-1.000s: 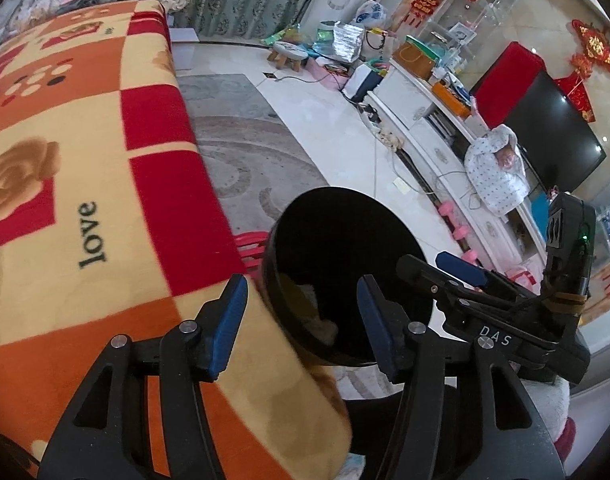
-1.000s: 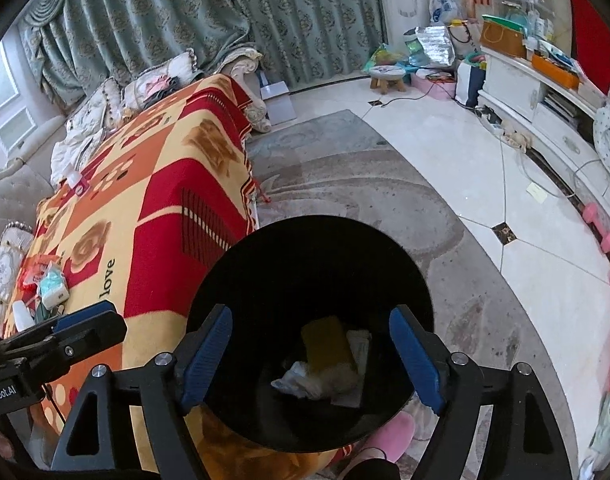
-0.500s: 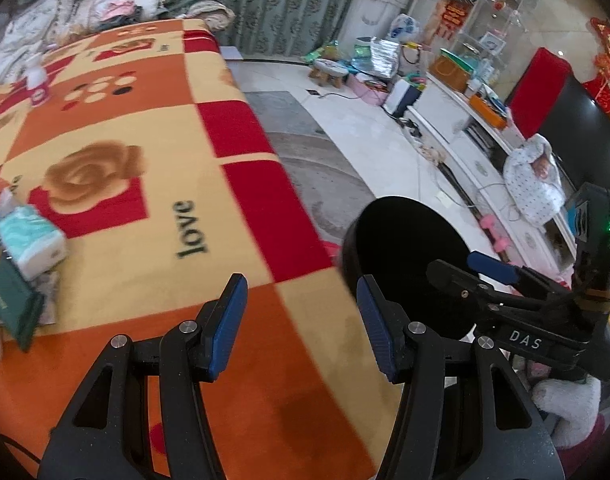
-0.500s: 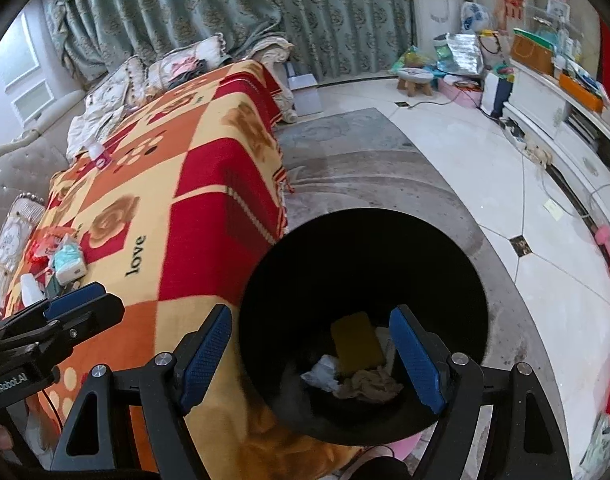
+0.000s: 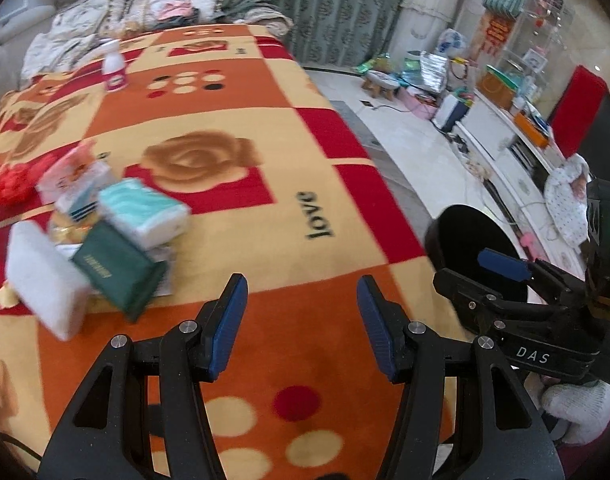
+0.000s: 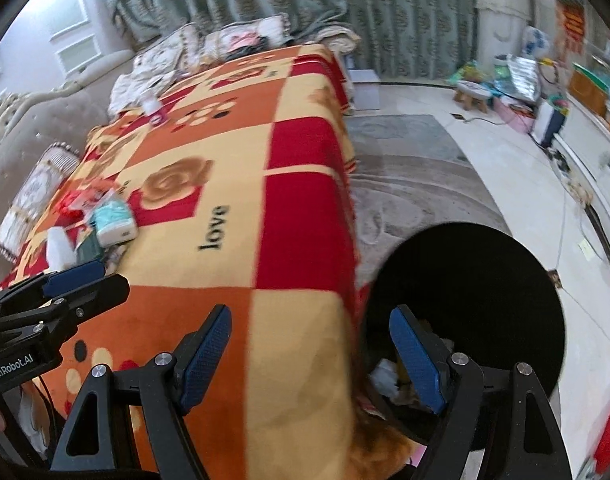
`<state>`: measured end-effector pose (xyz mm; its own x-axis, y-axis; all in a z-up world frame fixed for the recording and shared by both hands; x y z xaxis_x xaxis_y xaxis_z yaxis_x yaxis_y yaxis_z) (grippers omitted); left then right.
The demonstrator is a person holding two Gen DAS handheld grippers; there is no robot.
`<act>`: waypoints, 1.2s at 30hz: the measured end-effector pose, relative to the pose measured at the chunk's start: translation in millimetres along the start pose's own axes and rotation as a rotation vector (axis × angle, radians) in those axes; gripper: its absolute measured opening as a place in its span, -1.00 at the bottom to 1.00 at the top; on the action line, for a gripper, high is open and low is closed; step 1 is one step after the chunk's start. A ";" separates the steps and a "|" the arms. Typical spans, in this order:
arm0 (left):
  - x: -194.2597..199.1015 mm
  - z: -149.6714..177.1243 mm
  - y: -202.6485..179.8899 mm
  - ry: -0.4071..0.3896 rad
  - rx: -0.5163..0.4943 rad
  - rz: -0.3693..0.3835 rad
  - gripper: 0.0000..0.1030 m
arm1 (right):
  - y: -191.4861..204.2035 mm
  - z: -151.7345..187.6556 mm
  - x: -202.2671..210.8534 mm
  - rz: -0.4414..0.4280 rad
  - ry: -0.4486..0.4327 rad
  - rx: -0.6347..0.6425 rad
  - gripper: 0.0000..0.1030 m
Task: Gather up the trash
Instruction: 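Move both tools back over the remaining trash on the bed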
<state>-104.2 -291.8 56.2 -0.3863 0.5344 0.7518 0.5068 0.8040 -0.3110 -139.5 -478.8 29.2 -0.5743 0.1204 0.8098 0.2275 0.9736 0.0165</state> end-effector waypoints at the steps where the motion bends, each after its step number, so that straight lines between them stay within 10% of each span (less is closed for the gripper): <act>1: 2.3 1.0 4.1 -0.002 0.005 -0.006 0.08 | 6.8 -1.3 -0.6 -0.008 -0.001 0.012 0.53; 16: 55.4 22.3 105.4 -0.056 0.193 -0.122 0.08 | 99.1 -12.8 -11.4 -0.125 0.013 0.151 0.53; 36: 68.9 26.4 194.0 -0.207 0.542 -0.037 0.18 | 199.6 -54.5 -48.5 -0.279 0.033 0.284 0.54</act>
<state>-52.8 -92.2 32.4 -0.5665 0.4992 0.6556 0.0440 0.8128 -0.5809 -23.4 -300.8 25.2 -0.5568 -0.1580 0.8155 -0.1627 0.9835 0.0794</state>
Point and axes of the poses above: each gripper's, at about its wrist camera, not at the fingertips, and x roughly against the way its jaws point, y to its left, z to its underside, the point moved 3 cm from there along -x, roughly the way its jaws point, and after that the axes turned 10 degrees about z, right-handed, at the moved point
